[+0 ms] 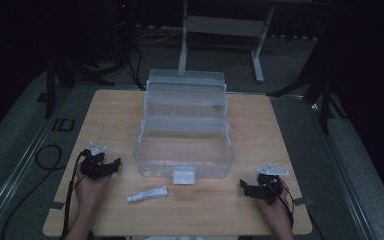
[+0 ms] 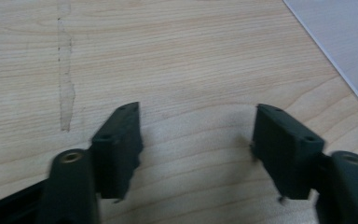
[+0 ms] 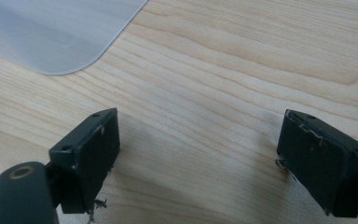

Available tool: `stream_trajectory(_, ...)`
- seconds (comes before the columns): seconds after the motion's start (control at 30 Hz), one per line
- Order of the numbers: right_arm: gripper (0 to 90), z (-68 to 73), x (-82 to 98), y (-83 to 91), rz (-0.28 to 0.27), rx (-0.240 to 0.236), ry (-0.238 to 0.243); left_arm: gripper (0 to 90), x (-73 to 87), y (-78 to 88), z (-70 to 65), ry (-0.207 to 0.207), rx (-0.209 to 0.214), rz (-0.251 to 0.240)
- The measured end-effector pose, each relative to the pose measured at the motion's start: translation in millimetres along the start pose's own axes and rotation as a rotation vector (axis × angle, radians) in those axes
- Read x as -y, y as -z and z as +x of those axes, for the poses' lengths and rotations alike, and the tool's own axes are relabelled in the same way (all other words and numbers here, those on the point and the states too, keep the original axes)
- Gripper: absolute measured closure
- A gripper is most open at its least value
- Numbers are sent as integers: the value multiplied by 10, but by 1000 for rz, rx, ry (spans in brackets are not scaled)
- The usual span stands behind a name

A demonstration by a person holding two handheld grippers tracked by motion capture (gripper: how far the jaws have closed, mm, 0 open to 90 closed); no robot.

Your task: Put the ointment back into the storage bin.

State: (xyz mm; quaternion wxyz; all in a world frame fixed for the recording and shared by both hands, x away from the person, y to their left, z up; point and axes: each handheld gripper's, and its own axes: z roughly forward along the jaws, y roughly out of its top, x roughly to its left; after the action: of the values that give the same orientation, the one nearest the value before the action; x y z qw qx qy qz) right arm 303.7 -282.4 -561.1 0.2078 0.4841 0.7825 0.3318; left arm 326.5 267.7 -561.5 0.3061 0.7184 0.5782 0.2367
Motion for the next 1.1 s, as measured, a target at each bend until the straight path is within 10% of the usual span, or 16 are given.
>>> stream_trajectory(0.6,128,0,0,1,0,0,1,418,-77,302,27,-4,94,-32)
stream_trajectory(1.1,128,0,0,1,2,0,1,421,-107,551,-71,-168,139,39)
